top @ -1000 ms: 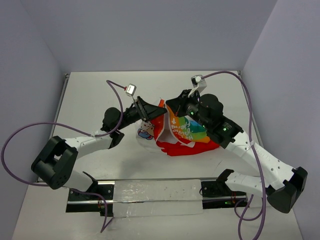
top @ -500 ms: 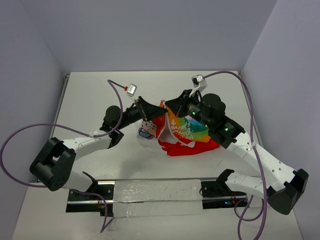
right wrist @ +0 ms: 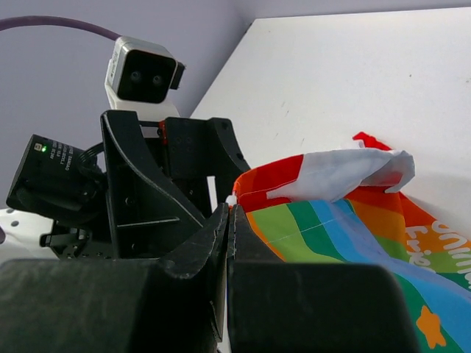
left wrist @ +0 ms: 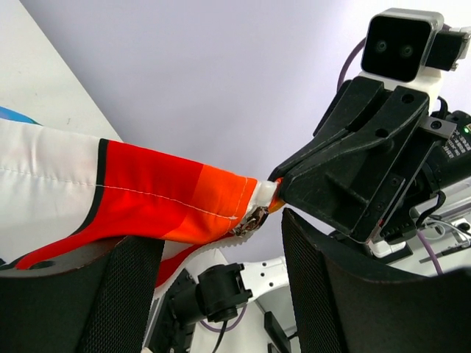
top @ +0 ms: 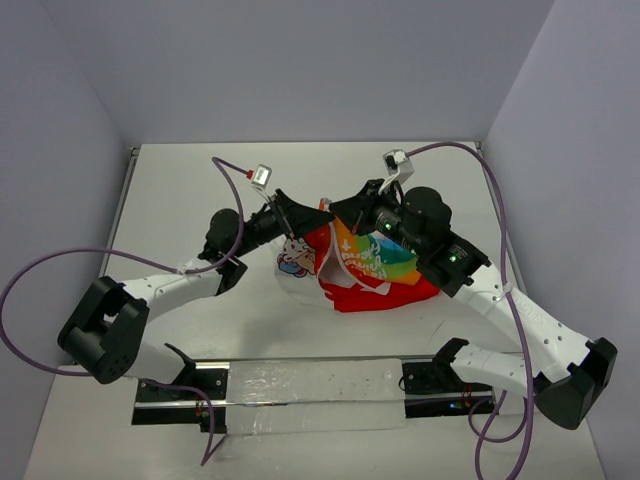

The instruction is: Zip up the jacket

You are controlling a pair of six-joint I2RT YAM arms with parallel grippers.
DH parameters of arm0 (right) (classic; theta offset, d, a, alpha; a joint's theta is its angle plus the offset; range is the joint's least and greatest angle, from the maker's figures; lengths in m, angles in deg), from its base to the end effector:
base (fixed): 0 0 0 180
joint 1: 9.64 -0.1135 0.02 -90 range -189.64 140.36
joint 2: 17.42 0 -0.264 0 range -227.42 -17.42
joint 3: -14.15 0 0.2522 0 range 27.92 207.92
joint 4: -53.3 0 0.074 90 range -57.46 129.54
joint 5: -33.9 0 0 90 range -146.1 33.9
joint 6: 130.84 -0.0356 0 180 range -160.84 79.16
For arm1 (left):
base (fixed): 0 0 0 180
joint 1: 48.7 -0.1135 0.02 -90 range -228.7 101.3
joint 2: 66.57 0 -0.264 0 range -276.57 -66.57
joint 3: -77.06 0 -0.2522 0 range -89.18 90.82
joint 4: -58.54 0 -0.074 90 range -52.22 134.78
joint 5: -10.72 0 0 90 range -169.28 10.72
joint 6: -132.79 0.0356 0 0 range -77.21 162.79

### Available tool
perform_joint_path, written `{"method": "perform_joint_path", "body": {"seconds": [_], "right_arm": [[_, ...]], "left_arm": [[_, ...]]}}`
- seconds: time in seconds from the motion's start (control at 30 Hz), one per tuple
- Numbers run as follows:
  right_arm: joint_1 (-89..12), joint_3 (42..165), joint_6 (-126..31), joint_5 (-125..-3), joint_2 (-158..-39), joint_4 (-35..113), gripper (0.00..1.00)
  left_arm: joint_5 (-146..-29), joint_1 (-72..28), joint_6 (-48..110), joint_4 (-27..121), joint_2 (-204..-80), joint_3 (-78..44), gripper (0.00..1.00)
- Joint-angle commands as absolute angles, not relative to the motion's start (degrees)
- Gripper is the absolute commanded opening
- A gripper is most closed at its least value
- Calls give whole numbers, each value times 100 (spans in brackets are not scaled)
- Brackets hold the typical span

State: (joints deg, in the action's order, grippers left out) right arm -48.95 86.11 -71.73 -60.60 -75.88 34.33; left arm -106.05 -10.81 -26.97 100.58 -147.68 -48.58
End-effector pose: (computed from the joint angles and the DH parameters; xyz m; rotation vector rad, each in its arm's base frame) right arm 0.1809 0.1518 0.3869 -0.1922 1.7536 0.9779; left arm 0.2320 -0.2009 0.2887 0.0387 1.6064 -1.8378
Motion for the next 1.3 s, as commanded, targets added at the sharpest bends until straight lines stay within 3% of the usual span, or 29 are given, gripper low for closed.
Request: {"method": "perform_joint_path", "body": {"seconds": [0.0, 0.33, 0.93, 1.27], "right_arm": [[-4843, 8929, -7269, -6201, -7455, 3713, 0], [-4787, 9052, -7381, -6188, -7526, 3545, 0], [-4682, 9155, -7371, -6102, -7718, 3417, 0], [-4585, 9171, -7380, -6086, -7789, 3434, 0]], "left_arm": [[-10218, -1149, -2359, 10007, -14277, -4509, 70], [-9618, -1223, -1716, 8715, -13866, -4084, 71], [-10553, -1232, -1936, 9427, -13821, -4401, 61], [-10619, -1224, -1962, 9297, -13648, -4626, 62]]}}
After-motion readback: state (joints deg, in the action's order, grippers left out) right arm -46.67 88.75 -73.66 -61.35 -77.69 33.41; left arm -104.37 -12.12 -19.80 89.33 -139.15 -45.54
